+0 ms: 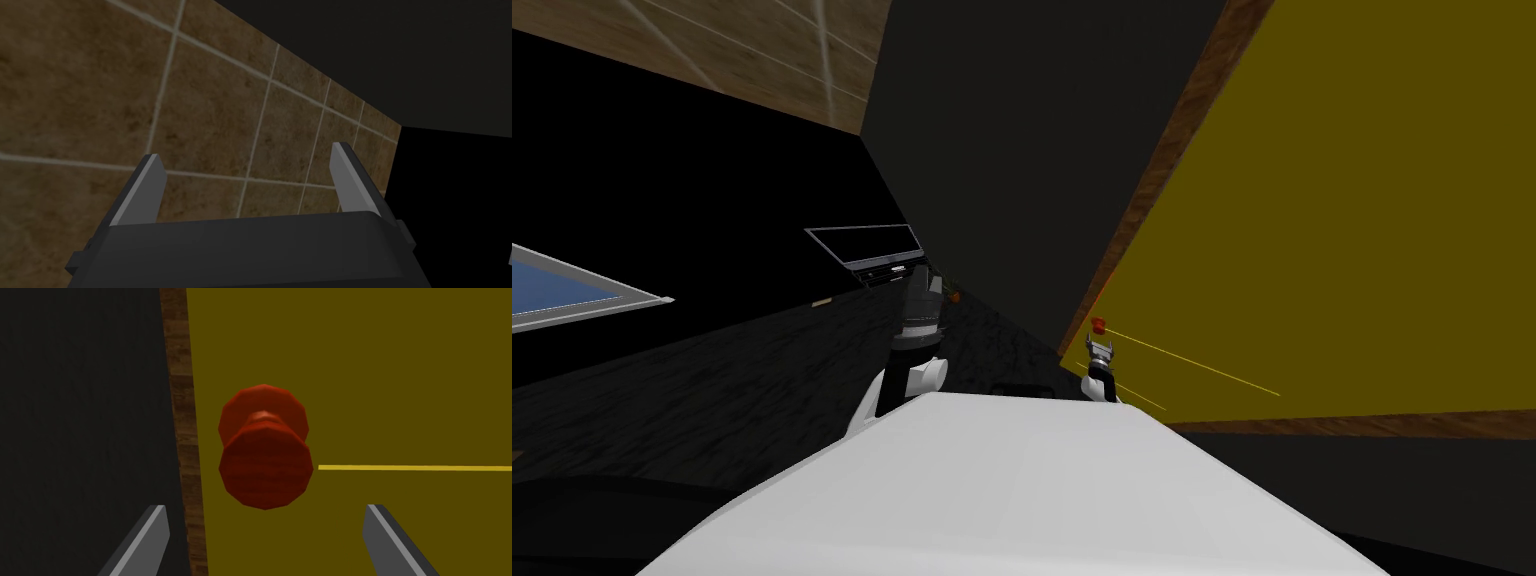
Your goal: Pull the door open
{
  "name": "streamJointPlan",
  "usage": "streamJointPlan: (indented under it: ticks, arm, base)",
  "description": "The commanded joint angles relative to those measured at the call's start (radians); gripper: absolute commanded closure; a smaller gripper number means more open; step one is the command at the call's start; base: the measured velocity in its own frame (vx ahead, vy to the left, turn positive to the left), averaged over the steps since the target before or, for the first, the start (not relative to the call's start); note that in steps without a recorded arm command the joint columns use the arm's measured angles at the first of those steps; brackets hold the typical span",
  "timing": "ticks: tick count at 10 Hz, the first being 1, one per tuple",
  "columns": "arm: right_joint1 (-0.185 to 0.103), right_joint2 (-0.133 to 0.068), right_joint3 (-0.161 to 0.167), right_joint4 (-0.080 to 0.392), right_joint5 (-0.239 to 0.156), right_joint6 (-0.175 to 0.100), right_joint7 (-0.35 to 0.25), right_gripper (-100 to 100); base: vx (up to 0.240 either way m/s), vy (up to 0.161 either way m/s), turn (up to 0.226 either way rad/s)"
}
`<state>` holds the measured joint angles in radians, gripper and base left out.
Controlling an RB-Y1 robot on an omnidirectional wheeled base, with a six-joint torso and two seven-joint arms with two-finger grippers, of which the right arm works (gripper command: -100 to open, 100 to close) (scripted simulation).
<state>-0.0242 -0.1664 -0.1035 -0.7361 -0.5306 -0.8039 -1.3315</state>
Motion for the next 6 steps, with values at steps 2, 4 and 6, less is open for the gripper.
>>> streamJointPlan:
  ticks: [2, 4, 6]
  arm:
    - [0.002, -0.035, -0.002, 0.036, -0.004, -0.021, -0.044, -100]
    - [0.007, -0.045, -0.003, 0.039, -0.005, -0.023, -0.054, -100]
    - [0.023, -0.083, -0.008, 0.050, -0.011, -0.029, -0.094, -100]
  base:
    - [0.098, -0.001, 0.059]
    - [0.095, -0.013, 0.040]
    - [0.157, -0.001, 0.094]
